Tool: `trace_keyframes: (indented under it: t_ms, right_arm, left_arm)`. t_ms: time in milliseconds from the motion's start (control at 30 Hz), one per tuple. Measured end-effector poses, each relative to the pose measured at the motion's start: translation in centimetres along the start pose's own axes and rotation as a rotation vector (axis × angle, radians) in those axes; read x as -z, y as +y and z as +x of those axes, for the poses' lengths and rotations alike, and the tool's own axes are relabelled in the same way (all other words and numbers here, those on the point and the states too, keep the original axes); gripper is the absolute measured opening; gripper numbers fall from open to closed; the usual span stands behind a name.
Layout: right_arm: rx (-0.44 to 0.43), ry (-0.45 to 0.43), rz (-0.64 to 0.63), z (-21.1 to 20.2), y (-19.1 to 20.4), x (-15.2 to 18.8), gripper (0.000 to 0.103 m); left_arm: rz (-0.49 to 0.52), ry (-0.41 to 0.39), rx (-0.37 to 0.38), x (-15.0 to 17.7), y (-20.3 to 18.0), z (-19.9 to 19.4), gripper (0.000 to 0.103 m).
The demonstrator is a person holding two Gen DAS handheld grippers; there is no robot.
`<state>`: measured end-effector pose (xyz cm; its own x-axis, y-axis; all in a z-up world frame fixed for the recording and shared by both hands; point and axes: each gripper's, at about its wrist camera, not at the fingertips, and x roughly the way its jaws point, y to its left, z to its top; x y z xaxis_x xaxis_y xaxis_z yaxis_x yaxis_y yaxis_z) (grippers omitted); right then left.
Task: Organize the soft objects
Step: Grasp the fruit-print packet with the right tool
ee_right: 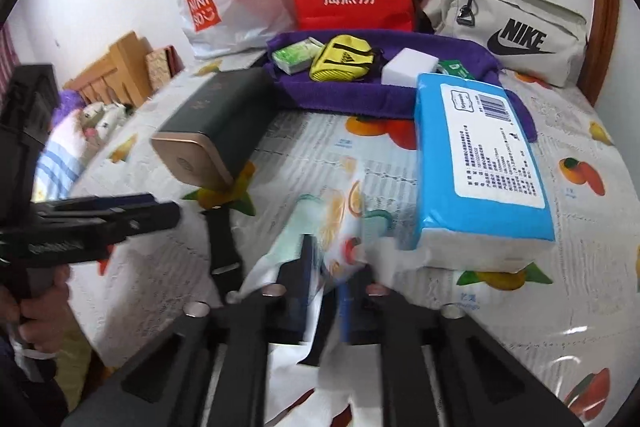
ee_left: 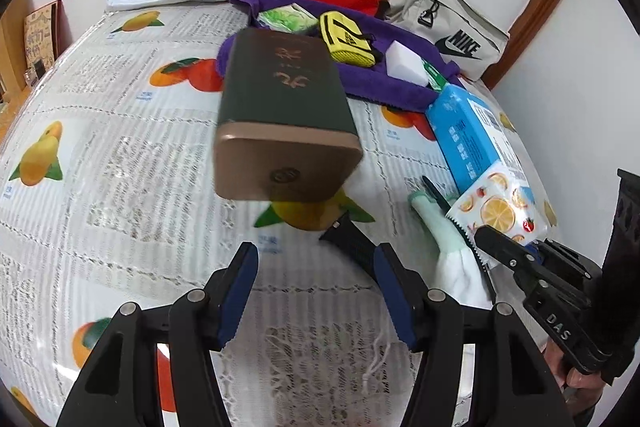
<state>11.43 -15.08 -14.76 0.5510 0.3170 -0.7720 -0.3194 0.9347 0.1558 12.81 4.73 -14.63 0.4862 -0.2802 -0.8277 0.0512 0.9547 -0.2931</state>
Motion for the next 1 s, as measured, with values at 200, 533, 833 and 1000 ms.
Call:
trace_keyframes:
  t_ms: [200, 533, 833, 1000]
  right_arm:
    - [-0.017, -0.041, -0.006, -1.3, -0.4, 0.5, 0.005]
    - [-0.072, -0.093, 0.002, -2.2, -1.8, 0.3, 0.004]
    - [-0.033, -0.12, 0.033, -5.3, -4.2, 1.9, 0.004]
    - [-0.015, -0.123, 0.042, -6.1, -4.8, 2.9, 0.004]
  left_arm:
    - [0.025, 0.029, -0.021, 0.7, -1.7, 1.4, 0.058]
    - [0.008, 0.039, -0.081, 0.4, -3.2, 2.6, 0.058]
    - [0.088, 0.017, -0.234, 0.0, -5.5, 4.3, 0.067]
    - [0.125, 0.032, -0.269, 0.7, -5.0, 3.4, 0.068]
